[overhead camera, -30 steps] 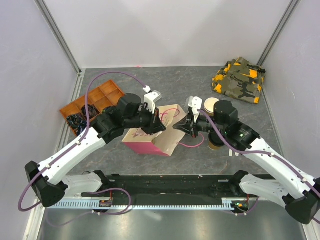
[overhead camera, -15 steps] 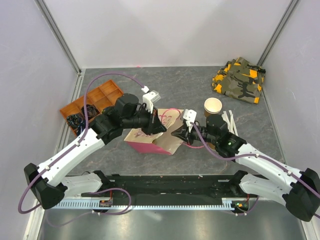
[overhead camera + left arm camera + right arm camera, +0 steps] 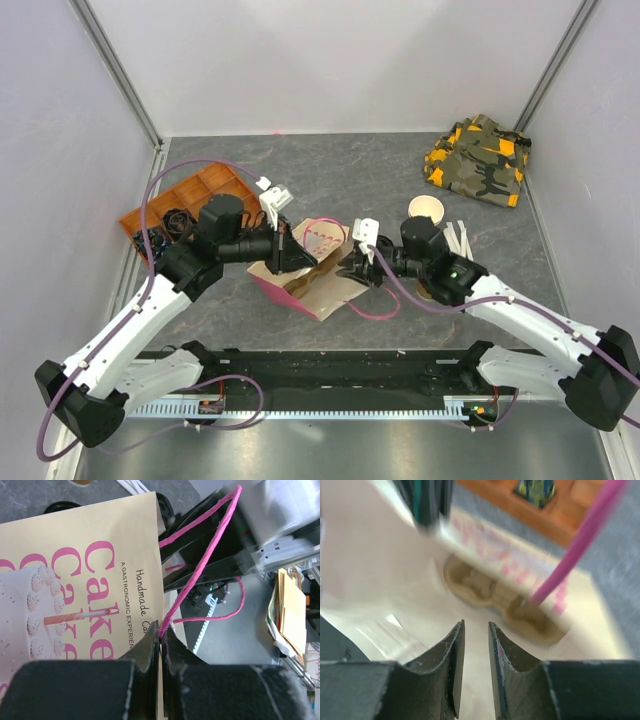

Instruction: Pack the takeout coffee

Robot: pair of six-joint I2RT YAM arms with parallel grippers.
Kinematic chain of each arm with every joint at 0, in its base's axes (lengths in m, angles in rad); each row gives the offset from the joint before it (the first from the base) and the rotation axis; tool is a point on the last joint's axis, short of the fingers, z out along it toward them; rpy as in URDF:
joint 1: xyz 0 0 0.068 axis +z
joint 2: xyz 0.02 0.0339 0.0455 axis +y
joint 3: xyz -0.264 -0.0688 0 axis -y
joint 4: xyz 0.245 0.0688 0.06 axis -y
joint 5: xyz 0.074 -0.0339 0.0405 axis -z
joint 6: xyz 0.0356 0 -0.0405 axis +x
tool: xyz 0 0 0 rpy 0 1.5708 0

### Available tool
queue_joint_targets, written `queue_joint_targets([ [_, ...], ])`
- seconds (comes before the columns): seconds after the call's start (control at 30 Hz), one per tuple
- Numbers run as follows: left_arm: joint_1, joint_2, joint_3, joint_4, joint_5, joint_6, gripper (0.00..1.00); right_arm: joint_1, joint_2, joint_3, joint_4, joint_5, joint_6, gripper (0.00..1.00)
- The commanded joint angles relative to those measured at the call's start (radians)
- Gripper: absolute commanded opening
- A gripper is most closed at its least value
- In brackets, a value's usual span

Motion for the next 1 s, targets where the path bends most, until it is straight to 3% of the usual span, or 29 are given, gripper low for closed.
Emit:
queue_joint_targets([
  [0.0, 0.032, -0.038, -0.005, 0.024, 0.12, 0.026, 0.02, 0.009, -0.026, 0.205, -0.101, -0.071, -0.001, 0.34],
  [0.1, 0.084, -0.019, 0.026, 0.011, 0.201, 0.003, 0.02, 0.009, 0.0, 0.337, -0.176, -0.051, 0.005, 0.37],
  [0.23, 0.146, -0.008, 0.058, -0.036, 0.299, 0.021, 0.02, 0.004, 0.064, 0.463, -0.264, 0.029, 0.005, 0.49],
  [0.33, 0.169, 0.013, 0.089, -0.102, 0.358, 0.093, 0.02, -0.011, 0.113, 0.529, -0.343, 0.046, -0.05, 0.69],
  [0.37, 0.175, 0.022, 0.11, -0.146, 0.382, 0.112, 0.02, -0.017, 0.126, 0.55, -0.356, 0.059, -0.088, 0.81],
  [0.47, 0.207, 0.067, 0.147, -0.197, 0.472, 0.17, 0.02, -0.075, 0.19, 0.612, -0.371, 0.044, -0.113, 0.91],
  [0.6, 0.229, 0.071, 0.147, -0.217, 0.522, 0.232, 0.02, -0.148, 0.259, 0.679, -0.441, -0.12, -0.218, 0.93],
  [0.73, 0.241, 0.102, 0.169, -0.257, 0.52, 0.313, 0.02, -0.148, 0.255, 0.709, -0.535, -0.299, -0.336, 0.91],
  [0.83, 0.244, 0.119, 0.202, -0.302, 0.522, 0.441, 0.02, -0.137, 0.255, 0.718, -0.577, -0.365, -0.332, 0.89],
  [0.9, 0.245, 0.127, 0.218, -0.317, 0.507, 0.497, 0.02, -0.125, 0.275, 0.741, -0.586, -0.404, -0.312, 0.85],
  [0.97, 0.245, 0.145, 0.242, -0.341, 0.5, 0.584, 0.02, -0.106, 0.298, 0.759, -0.586, -0.407, -0.288, 0.68],
])
